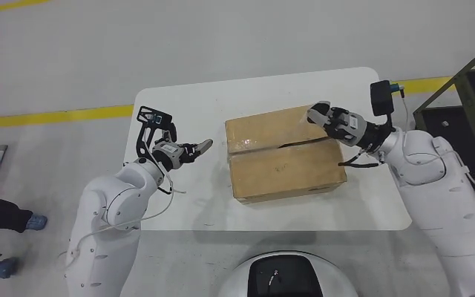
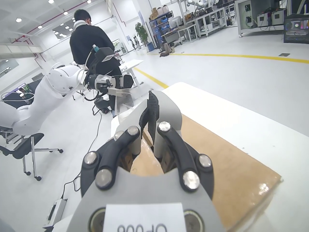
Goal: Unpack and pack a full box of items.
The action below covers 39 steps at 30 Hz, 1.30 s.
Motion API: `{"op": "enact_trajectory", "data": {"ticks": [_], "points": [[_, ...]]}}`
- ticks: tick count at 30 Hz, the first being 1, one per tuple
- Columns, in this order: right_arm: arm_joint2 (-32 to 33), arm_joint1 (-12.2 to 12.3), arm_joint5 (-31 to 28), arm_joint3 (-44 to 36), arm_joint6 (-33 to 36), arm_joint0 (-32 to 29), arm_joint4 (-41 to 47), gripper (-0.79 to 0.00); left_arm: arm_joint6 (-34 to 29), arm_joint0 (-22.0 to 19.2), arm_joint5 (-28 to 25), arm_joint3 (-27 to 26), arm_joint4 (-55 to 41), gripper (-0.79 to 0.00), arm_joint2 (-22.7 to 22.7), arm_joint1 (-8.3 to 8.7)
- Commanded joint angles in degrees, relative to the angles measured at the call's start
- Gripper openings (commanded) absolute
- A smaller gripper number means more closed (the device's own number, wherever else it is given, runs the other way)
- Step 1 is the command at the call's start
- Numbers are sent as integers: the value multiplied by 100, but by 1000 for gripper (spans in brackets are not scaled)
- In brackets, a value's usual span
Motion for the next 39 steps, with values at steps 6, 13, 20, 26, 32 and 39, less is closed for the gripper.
{"op": "enact_trajectory", "data": {"ticks": [6,13,20,26,32,39], "points": [[75,62,-117,215,-59,-54,88,-785,222,4,-105,-129,-189,-533,147,-21],[73,93,-159,286,-85,-75,110,-785,113,-170,-86,-92,-562,0,352,-55],[73,93,-159,286,-85,-75,110,-785,113,-170,-86,-92,-562,0,352,-55],[2,98,-87,150,-151,-189,-27,-785,331,-69,-52,-65,-612,0,358,-63],[-58,132,-309,239,-203,-197,-251,-785,585,-270,-121,2,-792,-699,623,-115],[-40,169,-503,421,-414,-129,-441,-785,609,-771,-219,290,-1052,-785,1145,-216]]}}
